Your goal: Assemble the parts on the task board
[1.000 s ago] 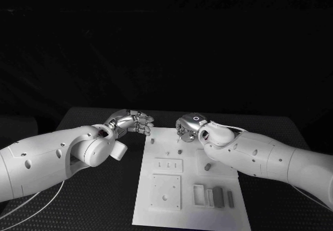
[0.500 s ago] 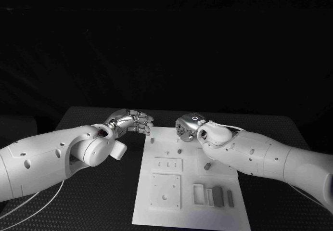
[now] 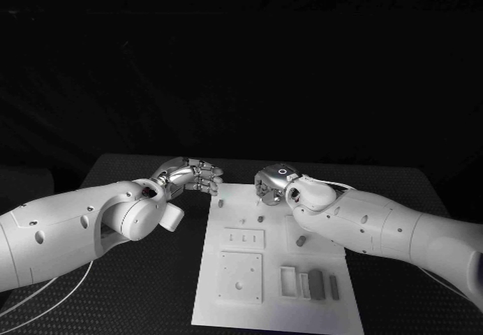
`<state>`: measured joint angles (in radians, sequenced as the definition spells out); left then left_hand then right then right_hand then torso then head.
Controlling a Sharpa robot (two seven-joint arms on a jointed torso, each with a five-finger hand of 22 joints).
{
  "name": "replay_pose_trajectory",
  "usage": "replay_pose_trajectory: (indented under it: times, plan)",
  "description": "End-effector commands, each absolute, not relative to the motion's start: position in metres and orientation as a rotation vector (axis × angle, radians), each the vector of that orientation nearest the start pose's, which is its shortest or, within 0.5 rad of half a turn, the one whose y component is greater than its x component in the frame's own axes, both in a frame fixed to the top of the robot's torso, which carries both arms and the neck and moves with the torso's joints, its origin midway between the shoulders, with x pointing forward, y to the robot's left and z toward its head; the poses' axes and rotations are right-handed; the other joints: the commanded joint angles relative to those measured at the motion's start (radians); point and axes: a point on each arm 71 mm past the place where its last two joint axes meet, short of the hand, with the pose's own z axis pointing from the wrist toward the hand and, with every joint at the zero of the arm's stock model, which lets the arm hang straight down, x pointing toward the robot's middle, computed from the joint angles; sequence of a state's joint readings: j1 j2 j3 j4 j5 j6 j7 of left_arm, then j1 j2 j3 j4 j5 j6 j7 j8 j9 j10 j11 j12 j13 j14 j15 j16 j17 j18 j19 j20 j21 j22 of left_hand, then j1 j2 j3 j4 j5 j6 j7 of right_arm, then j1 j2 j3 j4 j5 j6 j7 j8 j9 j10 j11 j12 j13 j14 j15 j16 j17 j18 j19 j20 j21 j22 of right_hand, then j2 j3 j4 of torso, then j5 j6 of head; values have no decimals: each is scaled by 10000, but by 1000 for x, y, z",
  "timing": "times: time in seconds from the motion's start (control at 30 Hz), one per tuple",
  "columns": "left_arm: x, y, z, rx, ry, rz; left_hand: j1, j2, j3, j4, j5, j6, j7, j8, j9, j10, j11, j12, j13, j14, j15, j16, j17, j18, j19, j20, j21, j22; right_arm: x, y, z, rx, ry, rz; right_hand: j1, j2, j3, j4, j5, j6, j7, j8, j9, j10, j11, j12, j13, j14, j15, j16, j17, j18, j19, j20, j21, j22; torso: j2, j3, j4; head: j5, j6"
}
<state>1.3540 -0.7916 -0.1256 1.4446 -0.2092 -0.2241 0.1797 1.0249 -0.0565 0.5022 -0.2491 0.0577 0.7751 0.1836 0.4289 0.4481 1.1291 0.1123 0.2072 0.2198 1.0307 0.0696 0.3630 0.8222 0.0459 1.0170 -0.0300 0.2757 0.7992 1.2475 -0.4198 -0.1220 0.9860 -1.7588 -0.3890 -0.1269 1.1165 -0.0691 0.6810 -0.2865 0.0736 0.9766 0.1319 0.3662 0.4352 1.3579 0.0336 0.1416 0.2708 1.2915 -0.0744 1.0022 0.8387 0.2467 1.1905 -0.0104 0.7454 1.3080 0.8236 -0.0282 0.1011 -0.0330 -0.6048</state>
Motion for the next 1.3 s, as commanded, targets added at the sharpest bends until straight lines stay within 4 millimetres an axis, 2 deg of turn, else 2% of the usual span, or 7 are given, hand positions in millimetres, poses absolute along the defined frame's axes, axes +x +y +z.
replay_pose_trajectory:
  times: [0.03,0.2,0.37,0.8,0.9,1.0,1.3]
  plan:
    - [515,197,-146,-8388,16724,-14099,-35,-63,-12,57,-28,19,64,-48,13,-6,53,-66,16,54,46,-61,15,195,-33,42,-69,12,566,-130,-204,-4109,15058,3788,-142,-396,28,146,72,-546,179,-365,154,-360,150,-209,-53,-21,122,42,-36,151,-72,31,72,227,-1,-3,-6,6,2]
    - [516,198,-146,-8412,16700,-14055,-34,-66,-12,57,-28,17,64,-51,14,-6,53,-71,19,54,46,-65,20,195,-34,42,-71,14,566,-134,-203,-3897,14921,3782,-267,-1216,91,639,66,-1632,517,-952,-122,-1137,503,-663,-170,-133,433,79,-96,151,-189,78,69,211,4,3,-7,8,3]
    - [516,201,-146,-8460,16648,-13976,-36,-81,-17,58,-29,1,71,-66,14,-15,59,-91,26,56,47,-78,33,195,-34,43,-74,21,564,-148,-200,-3697,14714,3693,-330,-1728,29,965,50,-1961,131,-1032,-166,-1317,538,-711,-158,-221,498,137,-131,151,-290,123,85,219,2,4,-19,1,41]
    - [517,208,-145,-8513,16556,-13878,-34,-88,-17,60,-29,-9,76,-78,17,-17,62,-109,37,58,48,-93,48,195,-37,44,-80,28,547,-192,-166,-2729,14501,4401,95,-1552,-108,858,41,-1337,267,-502,53,-314,181,89,678,-228,167,447,-125,151,-269,48,315,228,3,45,-111,62,183]
    - [518,209,-146,-8535,16528,-13831,-33,-87,-16,61,-29,-8,77,-79,18,-16,62,-111,39,59,48,-96,51,196,-36,44,-80,30,546,-206,-164,-2702,14825,4161,133,-1553,-300,766,41,-1233,136,-421,135,49,6,1182,2223,-243,-53,660,-77,151,-267,56,409,222,-3,59,-135,67,207]
    - [518,210,-146,-8544,16520,-13815,-32,-87,-16,62,-29,-8,77,-80,19,-15,62,-114,41,60,48,-98,54,196,-36,44,-81,31,545,-222,-166,-2679,15431,3831,33,-1648,-466,777,60,-1180,-194,-463,245,-1794,-211,5657,7832,-301,36,2125,716,151,-262,4,807,233,-14,61,-155,49,237]
    - [520,208,-147,-8504,16560,-13849,-30,-83,-14,65,-28,-8,78,-83,22,-13,63,-122,48,62,48,-106,62,196,-37,45,-84,35,550,-243,-172,-2907,16058,3103,-74,-1733,-237,1095,54,-1374,3,-577,450,-2518,-128,9119,10431,-81,-94,4378,2775,151,-217,-182,1634,241,16,94,-218,-10,271]
